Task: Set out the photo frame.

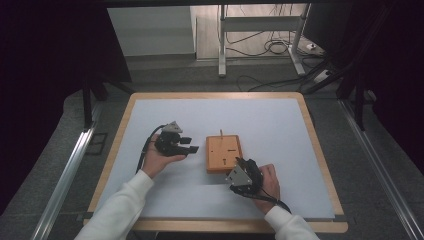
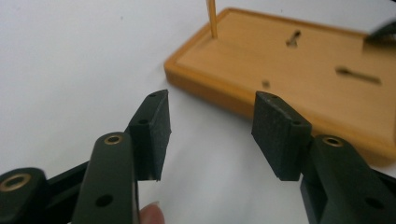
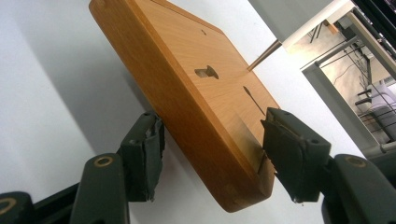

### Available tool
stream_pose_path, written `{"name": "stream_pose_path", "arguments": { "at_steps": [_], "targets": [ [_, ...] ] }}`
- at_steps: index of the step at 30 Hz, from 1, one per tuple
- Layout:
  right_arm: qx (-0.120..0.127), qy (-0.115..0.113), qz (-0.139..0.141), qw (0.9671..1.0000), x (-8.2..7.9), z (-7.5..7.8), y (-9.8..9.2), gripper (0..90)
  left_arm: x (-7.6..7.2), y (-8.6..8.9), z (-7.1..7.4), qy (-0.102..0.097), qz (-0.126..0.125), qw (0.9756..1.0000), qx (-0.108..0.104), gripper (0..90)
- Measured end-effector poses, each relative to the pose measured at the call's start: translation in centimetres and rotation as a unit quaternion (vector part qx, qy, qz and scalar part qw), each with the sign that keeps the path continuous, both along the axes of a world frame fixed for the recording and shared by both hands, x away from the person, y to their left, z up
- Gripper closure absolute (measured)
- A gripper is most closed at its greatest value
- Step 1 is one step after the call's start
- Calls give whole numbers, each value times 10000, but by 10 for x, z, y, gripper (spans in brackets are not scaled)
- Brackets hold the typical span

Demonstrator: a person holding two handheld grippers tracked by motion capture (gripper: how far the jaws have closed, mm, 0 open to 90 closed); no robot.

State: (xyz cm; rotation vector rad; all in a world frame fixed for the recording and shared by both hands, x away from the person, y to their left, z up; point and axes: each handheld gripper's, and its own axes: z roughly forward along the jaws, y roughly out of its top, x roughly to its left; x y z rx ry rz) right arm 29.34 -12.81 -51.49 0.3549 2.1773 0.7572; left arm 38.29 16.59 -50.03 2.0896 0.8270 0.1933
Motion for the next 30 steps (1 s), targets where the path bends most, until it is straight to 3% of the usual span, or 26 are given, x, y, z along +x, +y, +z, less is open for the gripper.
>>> {"name": "stream_pose_path", "arguments": {
  "at_steps": [5, 10, 12, 30],
  "targets": [
    [-39, -19, -24, 10000, 3, 2, 0, 406, -20, 14, -11, 44, -14, 10000, -30, 454],
    [-90, -27, -49, 9999, 5, 1, 1, 409, -30, 23, -17, 54, -25, 9999, 87, 451],
    [-99, -42, -61, 9999, 5, 1, 2, 414, -34, 25, -18, 91, -12, 10000, 36, 451],
    [-394, -154, -88, 9991, 19, 15, 4, 475, -38, 33, -24, 203, -79, 9997, -71, 451]
  ]
}}
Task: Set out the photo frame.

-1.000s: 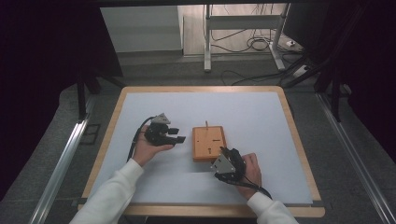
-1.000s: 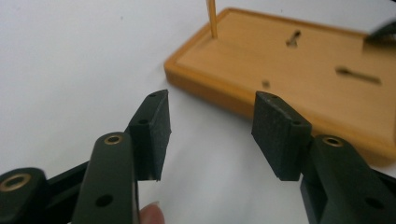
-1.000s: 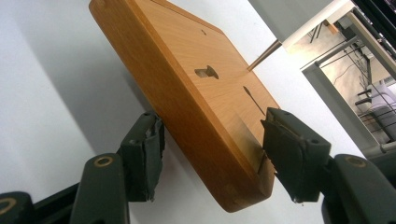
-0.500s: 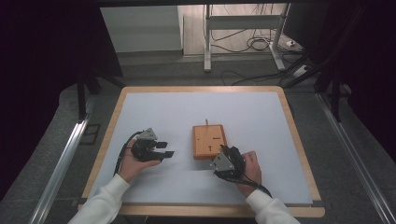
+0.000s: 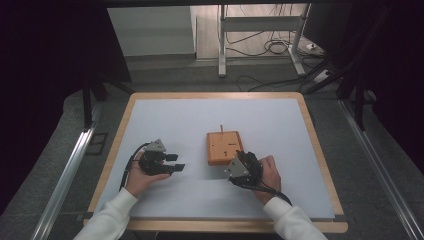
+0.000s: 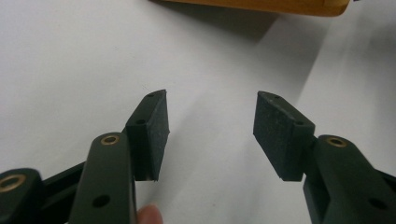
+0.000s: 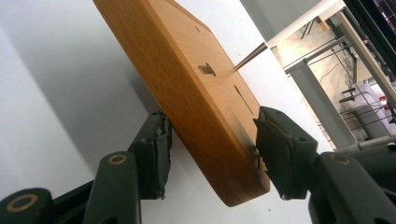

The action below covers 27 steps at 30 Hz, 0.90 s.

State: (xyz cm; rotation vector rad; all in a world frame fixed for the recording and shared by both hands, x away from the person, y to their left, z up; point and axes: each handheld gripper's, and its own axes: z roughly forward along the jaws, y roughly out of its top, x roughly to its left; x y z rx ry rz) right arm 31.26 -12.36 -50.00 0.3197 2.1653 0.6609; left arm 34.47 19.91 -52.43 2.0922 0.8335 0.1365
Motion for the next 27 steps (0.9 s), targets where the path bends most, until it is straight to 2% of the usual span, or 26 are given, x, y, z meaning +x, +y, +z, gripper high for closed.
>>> {"name": "stream_pose_path", "arguments": {
  "at_steps": [5, 13, 16, 27],
  "targets": [
    [-103, -34, 19, 9999, 6, 6, 1, 499, 1, 3, -1, 48, 14, 10000, -75, 451],
    [-235, 35, 57, 9997, 18, 19, 5, 532, 1, 5, -1, 83, 17, 9999, -136, 452],
    [-280, 113, 104, 9995, 23, 25, 6, 545, 1, 6, -1, 80, 6, 9998, -155, 452],
    [-578, 172, 409, 9973, 33, 38, 15, 606, 1, 8, -3, 125, 38, 9997, -221, 452]
  ]
}}
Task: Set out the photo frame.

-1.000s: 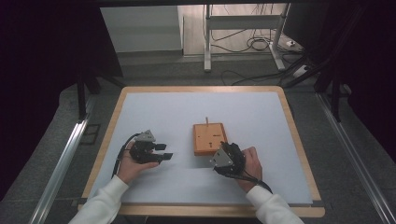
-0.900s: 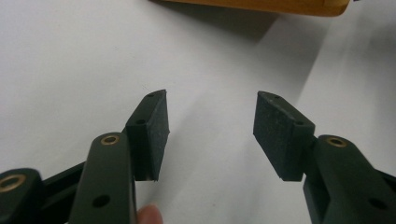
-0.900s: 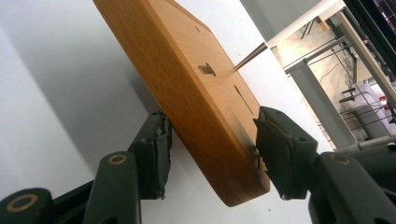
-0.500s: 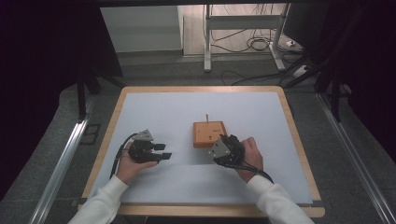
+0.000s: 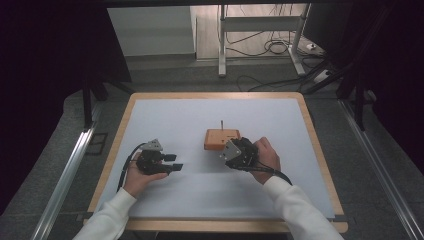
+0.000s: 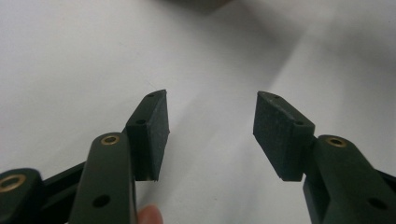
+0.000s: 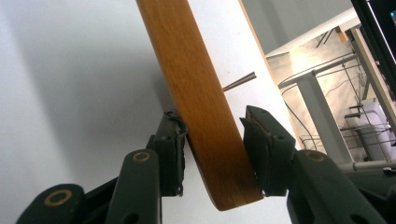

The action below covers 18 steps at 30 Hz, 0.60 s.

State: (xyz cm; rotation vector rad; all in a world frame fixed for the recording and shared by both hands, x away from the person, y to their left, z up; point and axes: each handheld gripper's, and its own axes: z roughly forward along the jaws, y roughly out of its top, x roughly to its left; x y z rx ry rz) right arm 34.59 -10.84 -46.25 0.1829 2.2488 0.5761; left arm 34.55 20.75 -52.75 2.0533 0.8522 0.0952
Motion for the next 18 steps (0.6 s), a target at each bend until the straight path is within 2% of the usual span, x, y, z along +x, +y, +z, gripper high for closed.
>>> {"name": "stream_pose_path", "arguments": {
  "at_steps": [5, 13, 18],
  "targets": [
    [-85, -64, 60, 9999, 3, 4, 4, 642, 0, 0, -1, 41, 16, 10000, -41, 452],
    [-367, -113, 195, 9991, 9, 13, 10, 681, 0, 0, -2, 55, 44, 10000, -59, 452],
    [-277, -53, 236, 9993, 10, 20, 9, 698, 1, 1, -2, 56, 55, 9999, -72, 452]
  ]
}}
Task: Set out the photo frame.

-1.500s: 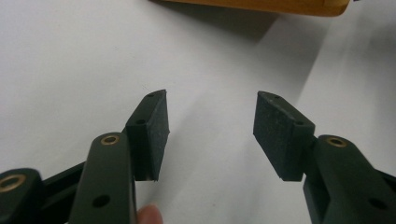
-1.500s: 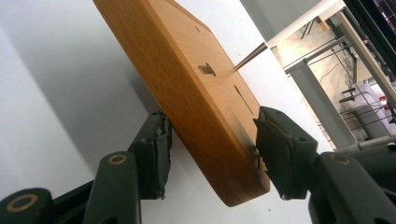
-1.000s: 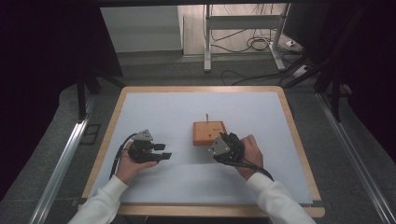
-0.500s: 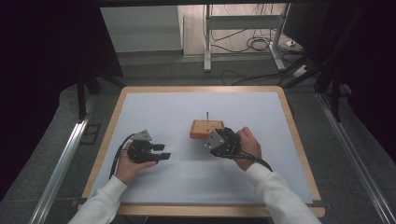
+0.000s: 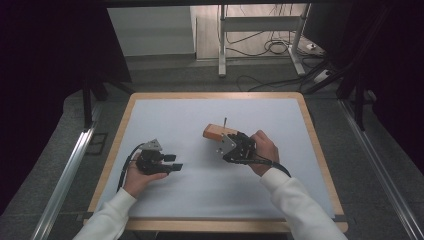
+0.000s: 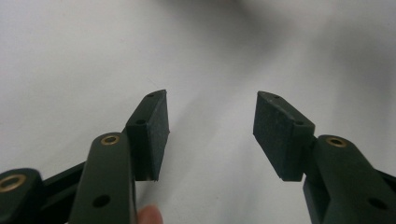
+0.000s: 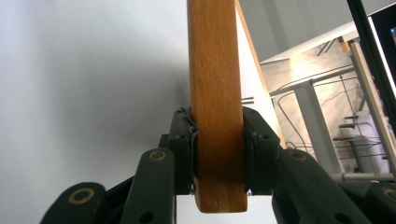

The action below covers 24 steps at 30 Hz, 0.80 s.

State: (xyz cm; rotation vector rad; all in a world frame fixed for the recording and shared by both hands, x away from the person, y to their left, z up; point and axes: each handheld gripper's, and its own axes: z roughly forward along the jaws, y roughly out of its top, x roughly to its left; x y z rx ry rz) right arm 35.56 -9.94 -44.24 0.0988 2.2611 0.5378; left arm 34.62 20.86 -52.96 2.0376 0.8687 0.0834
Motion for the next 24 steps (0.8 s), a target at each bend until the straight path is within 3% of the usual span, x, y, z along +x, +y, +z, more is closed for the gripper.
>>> {"name": "stream_pose_path", "arguments": {
  "at_steps": [7, 11, 13, 16, 21, 24],
  "targets": [
    [104, 374, 224, 9990, -10, 15, -2, 702, 0, 0, 0, 9, -21, 10000, 4, 452],
    [275, 761, 464, 9956, -24, 27, -7, 701, 0, 0, 1, 15, -18, 10000, 2, 452],
    [285, 831, 542, 9947, -28, 29, -8, 699, 0, 0, 1, 7, -16, 10000, 2, 452],
    [466, 911, 458, 9937, -28, 28, -11, 685, 0, -1, 1, 3, -14, 10000, 7, 452],
    [843, 1197, 310, 9887, -18, 30, -11, 635, 0, 0, 1, 10, -17, 10000, 8, 451],
    [960, 1160, 200, 9884, -13, 32, -10, 620, 0, 1, 1, 16, 5, 10000, -15, 451]
  ]
}}
